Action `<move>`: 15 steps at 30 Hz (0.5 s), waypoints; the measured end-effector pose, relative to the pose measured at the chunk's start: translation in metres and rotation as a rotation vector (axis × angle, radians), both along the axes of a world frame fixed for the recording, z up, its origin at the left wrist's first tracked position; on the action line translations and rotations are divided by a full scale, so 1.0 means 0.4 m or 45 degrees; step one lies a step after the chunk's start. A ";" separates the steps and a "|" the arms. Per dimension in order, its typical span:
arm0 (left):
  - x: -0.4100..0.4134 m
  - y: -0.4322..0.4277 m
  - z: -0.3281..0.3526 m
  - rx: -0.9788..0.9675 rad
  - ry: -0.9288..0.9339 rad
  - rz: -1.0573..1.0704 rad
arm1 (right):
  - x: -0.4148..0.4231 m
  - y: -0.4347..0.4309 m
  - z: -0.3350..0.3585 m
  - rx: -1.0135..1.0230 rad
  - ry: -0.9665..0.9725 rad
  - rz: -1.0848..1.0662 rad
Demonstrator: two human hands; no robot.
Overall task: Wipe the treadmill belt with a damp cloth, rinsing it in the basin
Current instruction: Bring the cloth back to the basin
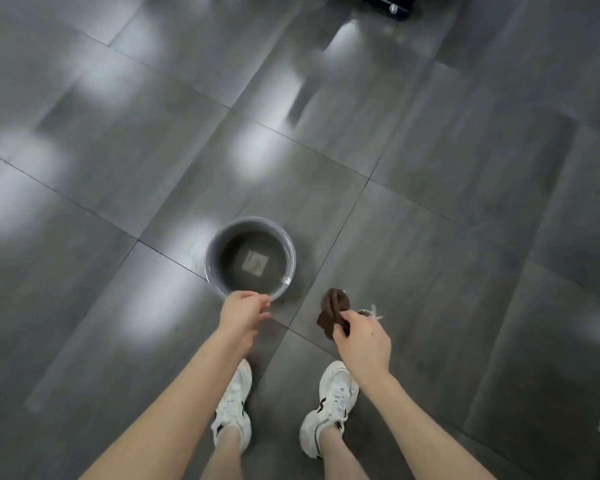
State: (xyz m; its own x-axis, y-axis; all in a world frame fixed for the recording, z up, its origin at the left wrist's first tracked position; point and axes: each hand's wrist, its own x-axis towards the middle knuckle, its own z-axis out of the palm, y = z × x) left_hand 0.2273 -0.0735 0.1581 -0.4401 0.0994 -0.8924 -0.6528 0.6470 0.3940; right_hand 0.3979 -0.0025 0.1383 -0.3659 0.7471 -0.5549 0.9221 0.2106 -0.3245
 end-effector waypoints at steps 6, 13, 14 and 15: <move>-0.108 -0.009 -0.313 -0.035 0.072 -0.186 | -0.127 0.041 -0.301 -0.231 -0.119 -0.828; -0.207 -0.032 -0.578 0.007 0.270 -0.822 | -0.291 0.008 -0.553 -0.403 0.072 -1.507; -0.217 -0.036 -0.605 0.026 0.251 -0.856 | -0.316 0.002 -0.578 -0.449 0.136 -1.627; -0.225 -0.036 -0.626 0.047 0.236 -0.893 | -0.339 0.004 -0.598 -0.536 0.218 -1.757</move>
State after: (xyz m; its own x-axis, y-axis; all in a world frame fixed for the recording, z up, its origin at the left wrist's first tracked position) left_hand 0.1372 -0.0879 -0.0922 -0.4058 0.4424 -0.7998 -0.0097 0.8729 0.4877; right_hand 0.2623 -0.0009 -0.1010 0.4125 0.3484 -0.8417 0.2525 -0.9315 -0.2618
